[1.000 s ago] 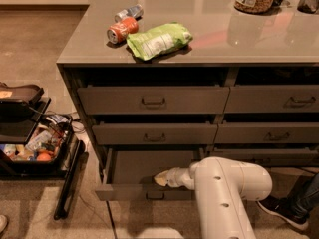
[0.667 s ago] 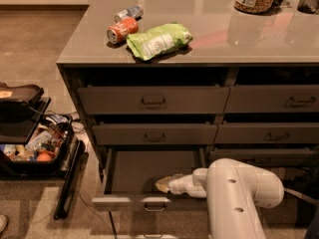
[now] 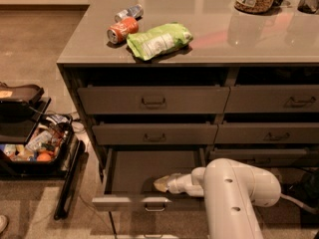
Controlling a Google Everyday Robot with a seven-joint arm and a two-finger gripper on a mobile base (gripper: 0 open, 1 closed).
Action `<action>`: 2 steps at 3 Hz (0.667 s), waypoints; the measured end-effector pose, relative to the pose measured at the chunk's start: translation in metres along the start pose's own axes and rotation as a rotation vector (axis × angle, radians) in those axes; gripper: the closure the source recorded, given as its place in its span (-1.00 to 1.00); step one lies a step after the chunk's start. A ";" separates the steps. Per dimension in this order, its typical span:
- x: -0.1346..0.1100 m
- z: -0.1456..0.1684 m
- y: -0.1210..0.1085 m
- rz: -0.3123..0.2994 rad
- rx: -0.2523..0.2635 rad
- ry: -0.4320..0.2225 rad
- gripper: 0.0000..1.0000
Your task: Open bottom drawer
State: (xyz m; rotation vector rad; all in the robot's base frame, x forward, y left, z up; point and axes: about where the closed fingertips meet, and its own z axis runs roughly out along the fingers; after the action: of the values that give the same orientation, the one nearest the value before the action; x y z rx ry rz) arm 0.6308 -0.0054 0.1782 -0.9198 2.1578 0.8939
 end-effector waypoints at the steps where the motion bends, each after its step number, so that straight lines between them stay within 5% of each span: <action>1: 0.000 0.000 0.000 0.000 0.000 0.000 0.63; 2: 0.000 0.000 0.000 0.000 0.000 0.000 0.16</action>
Offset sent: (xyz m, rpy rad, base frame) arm 0.0001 0.0001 0.0001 0.0003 -0.0001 0.0001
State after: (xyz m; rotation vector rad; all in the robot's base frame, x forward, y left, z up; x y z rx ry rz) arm 0.6309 -0.0052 0.1783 -0.9199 2.1575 0.8942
